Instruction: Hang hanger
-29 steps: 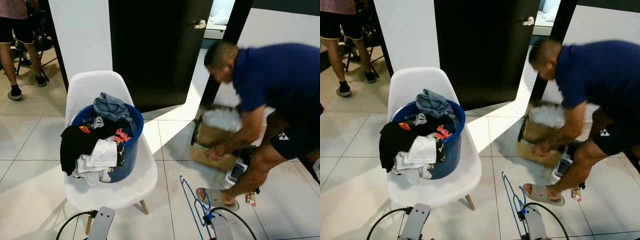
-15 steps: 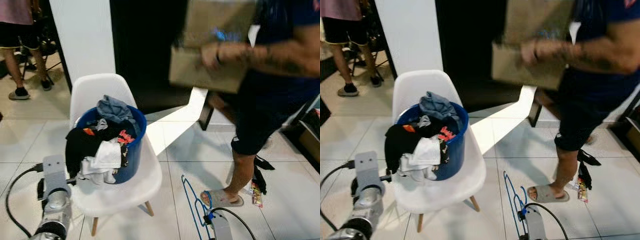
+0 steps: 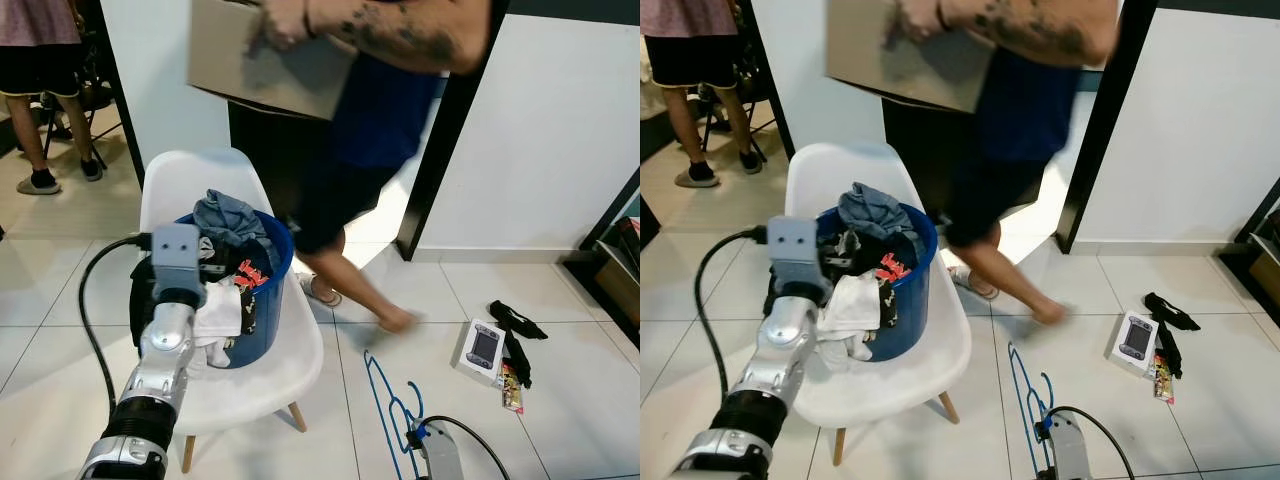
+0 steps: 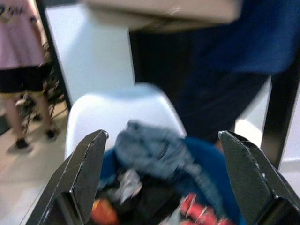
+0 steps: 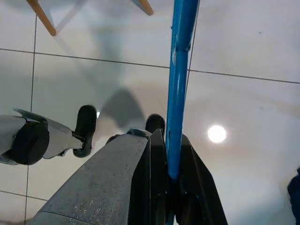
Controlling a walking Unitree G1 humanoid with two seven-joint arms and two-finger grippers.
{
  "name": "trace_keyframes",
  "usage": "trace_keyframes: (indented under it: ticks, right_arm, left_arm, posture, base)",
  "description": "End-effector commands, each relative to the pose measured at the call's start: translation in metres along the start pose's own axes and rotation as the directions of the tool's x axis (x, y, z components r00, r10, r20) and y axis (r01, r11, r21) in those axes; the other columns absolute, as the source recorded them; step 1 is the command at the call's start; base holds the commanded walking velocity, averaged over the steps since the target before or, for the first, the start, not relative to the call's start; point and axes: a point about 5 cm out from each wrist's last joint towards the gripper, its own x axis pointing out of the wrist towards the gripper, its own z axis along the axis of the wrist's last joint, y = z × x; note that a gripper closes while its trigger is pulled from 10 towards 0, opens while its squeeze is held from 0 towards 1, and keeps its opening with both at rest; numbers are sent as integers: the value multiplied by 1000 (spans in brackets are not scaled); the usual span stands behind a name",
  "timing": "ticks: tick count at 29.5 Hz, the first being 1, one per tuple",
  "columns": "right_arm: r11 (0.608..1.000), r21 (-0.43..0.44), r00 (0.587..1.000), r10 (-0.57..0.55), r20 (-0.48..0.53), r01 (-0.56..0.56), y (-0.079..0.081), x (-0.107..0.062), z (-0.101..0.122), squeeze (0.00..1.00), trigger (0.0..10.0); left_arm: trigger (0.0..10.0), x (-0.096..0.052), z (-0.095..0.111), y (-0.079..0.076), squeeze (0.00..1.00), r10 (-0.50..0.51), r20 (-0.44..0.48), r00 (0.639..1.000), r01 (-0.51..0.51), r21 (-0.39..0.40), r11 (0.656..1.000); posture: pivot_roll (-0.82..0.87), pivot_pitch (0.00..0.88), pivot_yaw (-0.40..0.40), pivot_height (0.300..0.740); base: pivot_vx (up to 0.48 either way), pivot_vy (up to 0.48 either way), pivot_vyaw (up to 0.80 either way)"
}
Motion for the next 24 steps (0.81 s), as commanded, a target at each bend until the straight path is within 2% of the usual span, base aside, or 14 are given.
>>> trace_keyframes:
  ticks: [1,3,8,24]
  right_arm:
    - [1000,18,1000,-10,13,10,-1,0,1,0,10000]
    - [1000,24,1000,-13,16,13,-1,0,1,0,10000]
    - [999,29,1000,-16,18,16,-1,0,1,0,10000]
    - [1000,8,1000,-8,13,8,-1,0,1,0,10000]
  left_arm:
    - [10000,2,8,-11,0,-47,25,999,47,4,999]
    - [10000,1,11,-19,0,-78,34,996,78,-5,997]
    - [10000,-2,11,-23,0,-97,25,995,97,-11,995]
    - [10000,-5,11,-29,0,-127,-12,992,127,-3,992]
  posture:
    - [4,0,-55,740]
    - [3,0,-54,740]
    - [3,0,-54,740]
    - [0,0,-56,740]
  base:
    - [307,0,0]
    - [304,0,0]
    - [307,0,0]
    - [301,0,0]
